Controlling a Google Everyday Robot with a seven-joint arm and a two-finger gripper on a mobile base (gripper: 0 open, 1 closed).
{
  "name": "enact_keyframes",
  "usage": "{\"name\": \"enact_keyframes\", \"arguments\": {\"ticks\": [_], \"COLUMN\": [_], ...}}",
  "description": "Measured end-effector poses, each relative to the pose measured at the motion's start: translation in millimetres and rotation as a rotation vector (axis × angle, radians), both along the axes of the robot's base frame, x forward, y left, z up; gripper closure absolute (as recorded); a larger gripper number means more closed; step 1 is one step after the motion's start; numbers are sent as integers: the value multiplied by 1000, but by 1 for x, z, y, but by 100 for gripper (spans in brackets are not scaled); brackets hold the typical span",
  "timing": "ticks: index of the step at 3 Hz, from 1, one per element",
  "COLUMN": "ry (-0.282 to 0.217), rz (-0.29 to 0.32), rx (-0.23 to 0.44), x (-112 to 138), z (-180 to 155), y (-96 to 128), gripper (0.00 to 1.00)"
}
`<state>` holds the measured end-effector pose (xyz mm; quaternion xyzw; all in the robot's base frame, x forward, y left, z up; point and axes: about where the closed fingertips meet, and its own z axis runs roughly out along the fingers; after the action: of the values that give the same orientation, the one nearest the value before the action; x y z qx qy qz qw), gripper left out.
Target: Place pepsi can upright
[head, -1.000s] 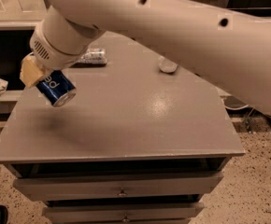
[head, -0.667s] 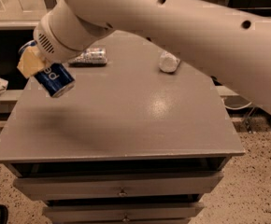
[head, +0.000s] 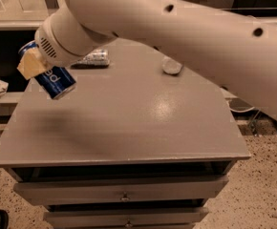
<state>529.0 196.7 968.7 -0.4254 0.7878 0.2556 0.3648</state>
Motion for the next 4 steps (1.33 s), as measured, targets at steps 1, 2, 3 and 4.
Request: {"name": "enact_keyframes", "arguments": {"ticks": [1,2,3,4], "ry": [-98,-210,-372,-457], "rz": [6,26,17,-4], "rx": [42,109,275,410], "x": [-8,-5,13,27], "z": [-20,-31,-17,-5], "y": [-8,-6,7,12], "gripper": [100,100,100,100]}}
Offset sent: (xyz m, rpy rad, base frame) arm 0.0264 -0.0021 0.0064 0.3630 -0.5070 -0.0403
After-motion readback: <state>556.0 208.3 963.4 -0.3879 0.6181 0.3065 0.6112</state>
